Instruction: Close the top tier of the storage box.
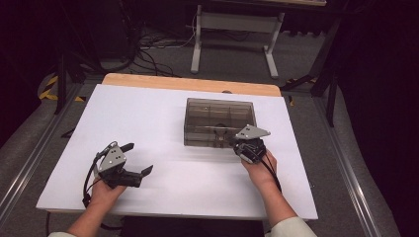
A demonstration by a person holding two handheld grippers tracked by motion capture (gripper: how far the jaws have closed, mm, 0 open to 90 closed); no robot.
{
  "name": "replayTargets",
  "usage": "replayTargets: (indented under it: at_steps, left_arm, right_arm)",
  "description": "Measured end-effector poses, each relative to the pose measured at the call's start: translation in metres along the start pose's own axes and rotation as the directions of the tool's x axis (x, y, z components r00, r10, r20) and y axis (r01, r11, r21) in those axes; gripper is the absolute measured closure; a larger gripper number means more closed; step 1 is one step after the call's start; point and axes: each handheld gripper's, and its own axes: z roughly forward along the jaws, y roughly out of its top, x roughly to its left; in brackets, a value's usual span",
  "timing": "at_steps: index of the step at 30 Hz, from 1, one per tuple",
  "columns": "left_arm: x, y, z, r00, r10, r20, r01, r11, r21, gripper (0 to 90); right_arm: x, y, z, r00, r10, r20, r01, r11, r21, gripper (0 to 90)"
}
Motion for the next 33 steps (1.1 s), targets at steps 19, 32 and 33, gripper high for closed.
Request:
replayTargets:
  at_steps: [19, 32, 33]
  left_arm:
    - [0.0002, 0.0000, 0.0000, 1.0000, -0.002, -0.001, 0.002, 1.0000, -0.001, 0.2]
    - [0.0006, -0.0001, -0.0002, 1.0000, -0.002, -0.003, 0.002, 1.0000, 0.001, 0.1]
    - [0.0007, -0.0001, -0.0002, 1.0000, -0.003, -0.004, 0.003, 1.0000, 0.001, 0.1]
  right_arm:
    - [-0.0026, 0.0074, 0.0091, 0.9987, 0.023, 0.045, -0.024, 1.000, 0.011, 90.0]
    - [-0.0009, 0.0075, 0.0090, 0.9980, 0.021, 0.059, -0.022, 1.000, 0.011, 90.0]
    - [-0.0007, 0.0075, 0.0084, 0.9978, 0.020, 0.064, -0.021, 1.000, 0.011, 90.0]
